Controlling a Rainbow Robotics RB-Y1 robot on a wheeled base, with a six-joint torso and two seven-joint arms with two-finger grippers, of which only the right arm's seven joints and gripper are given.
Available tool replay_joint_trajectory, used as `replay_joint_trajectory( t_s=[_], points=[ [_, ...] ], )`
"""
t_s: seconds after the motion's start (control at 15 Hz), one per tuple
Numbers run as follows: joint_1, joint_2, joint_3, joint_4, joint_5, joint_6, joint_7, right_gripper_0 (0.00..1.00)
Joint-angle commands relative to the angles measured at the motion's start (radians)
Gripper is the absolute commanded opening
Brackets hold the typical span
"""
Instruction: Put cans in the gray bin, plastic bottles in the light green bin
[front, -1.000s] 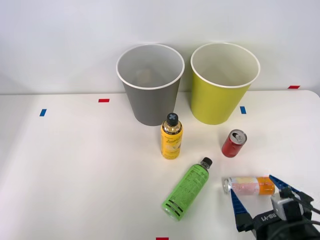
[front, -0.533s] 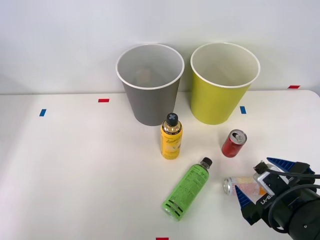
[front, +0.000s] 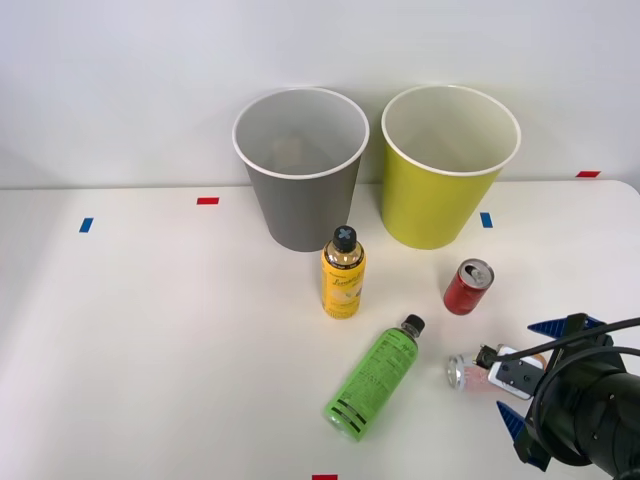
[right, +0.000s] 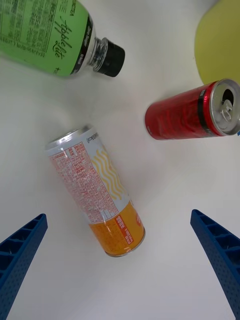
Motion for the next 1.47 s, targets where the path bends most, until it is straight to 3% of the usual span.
replay_joint_trajectory(
  t_s=[0.07, 0.4, 0.6, 0.93, 1.2, 1.47],
  points=[
    [-0.112, 0.01, -0.021, 0.0, -0.123, 0.203, 0.132, 1.0],
    [-0.216, 0.045, -0.021, 0.007, -0.239, 0.349, 0.289, 1.0],
    [-0.27, 0.085, -0.021, 0.11, -0.278, 0.349, 0.388, 1.0],
    [-0.338, 0.125, 0.02, 0.207, -0.264, 0.349, 0.419, 1.0],
    [-0.351, 0.146, 0.088, 0.228, -0.18, 0.349, 0.419, 1.0],
    [-0.385, 0.231, 0.096, 0.336, -0.149, 0.349, 0.427, 1.0]
  ],
)
